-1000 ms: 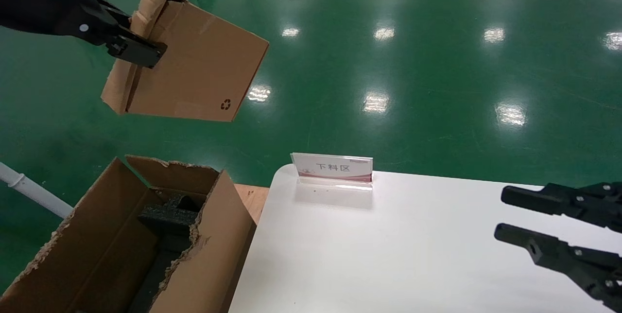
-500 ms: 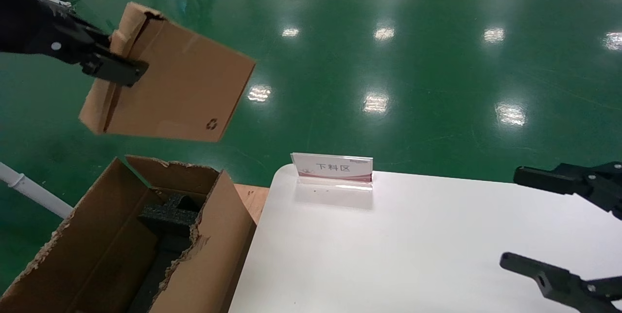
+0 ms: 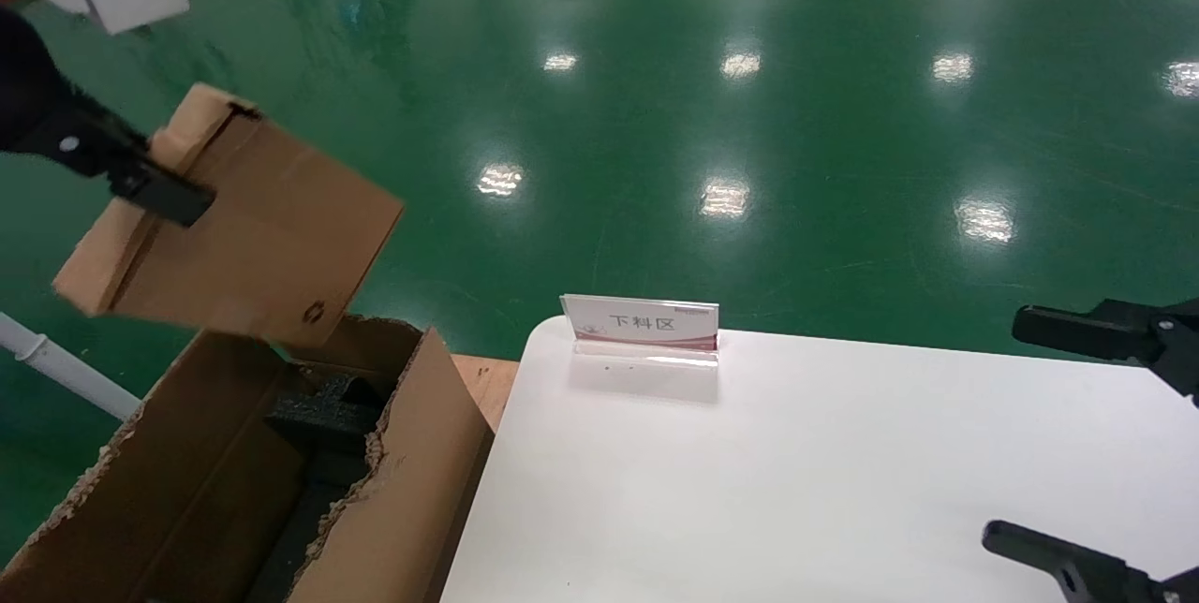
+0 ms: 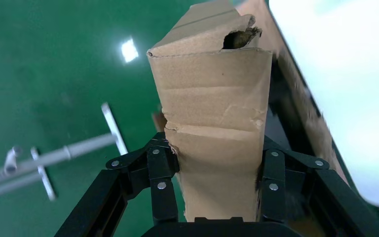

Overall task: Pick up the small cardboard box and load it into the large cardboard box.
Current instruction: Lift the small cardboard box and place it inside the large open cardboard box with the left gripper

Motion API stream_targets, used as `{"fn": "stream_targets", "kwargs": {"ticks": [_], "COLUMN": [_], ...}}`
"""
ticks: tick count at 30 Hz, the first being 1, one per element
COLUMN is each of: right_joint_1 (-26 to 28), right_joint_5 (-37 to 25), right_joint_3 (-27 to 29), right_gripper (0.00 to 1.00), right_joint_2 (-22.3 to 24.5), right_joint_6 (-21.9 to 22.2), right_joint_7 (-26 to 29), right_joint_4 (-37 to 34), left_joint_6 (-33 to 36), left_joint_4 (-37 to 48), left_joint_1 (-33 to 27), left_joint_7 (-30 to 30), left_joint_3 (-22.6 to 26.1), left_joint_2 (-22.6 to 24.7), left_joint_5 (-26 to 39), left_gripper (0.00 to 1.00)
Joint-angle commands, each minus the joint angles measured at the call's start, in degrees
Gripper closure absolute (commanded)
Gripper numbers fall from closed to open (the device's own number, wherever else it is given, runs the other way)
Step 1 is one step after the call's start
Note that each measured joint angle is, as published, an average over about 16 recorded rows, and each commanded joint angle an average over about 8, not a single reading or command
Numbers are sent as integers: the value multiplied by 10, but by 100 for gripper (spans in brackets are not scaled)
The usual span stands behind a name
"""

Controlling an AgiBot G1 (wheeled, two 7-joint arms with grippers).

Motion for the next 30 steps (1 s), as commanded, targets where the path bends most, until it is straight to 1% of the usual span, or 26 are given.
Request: {"fn": "stream_targets", "kwargs": {"ticks": [1,7,10,13,16,20,25,30], "right_joint_1": [0,0,0,0,0,0,0,0], "right_joint_5": [0,0,0,0,0,0,0,0], "right_joint_3": [0,0,0,0,0,0,0,0], "right_gripper": [0,0,0,0,0,0,0,0], "right_joint_2": [0,0,0,0,0,0,0,0], "right_joint_6": [0,0,0,0,0,0,0,0], "right_joint_7": [0,0,0,0,0,0,0,0], "right_joint_4": [0,0,0,0,0,0,0,0], "left_joint_6": [0,0,0,1,1,1,-3,-15], "left_joint_4": [14,31,39,48,60,78,104,129], "left_joint_1": [-20,-94,-109,-111,-109,-105,-98,-86], "left_joint_7": [3,8,13,25,39,60,87,107], "left_joint_3": [38,208,270,313,344,373,397,410], "left_joint_2": [9,60,78,90,97,103,104,95], "left_joint_5": [-13,-106,-139,-159,-173,-185,-196,-202], "left_gripper": [100,100,100,100,100,100,100,100]}}
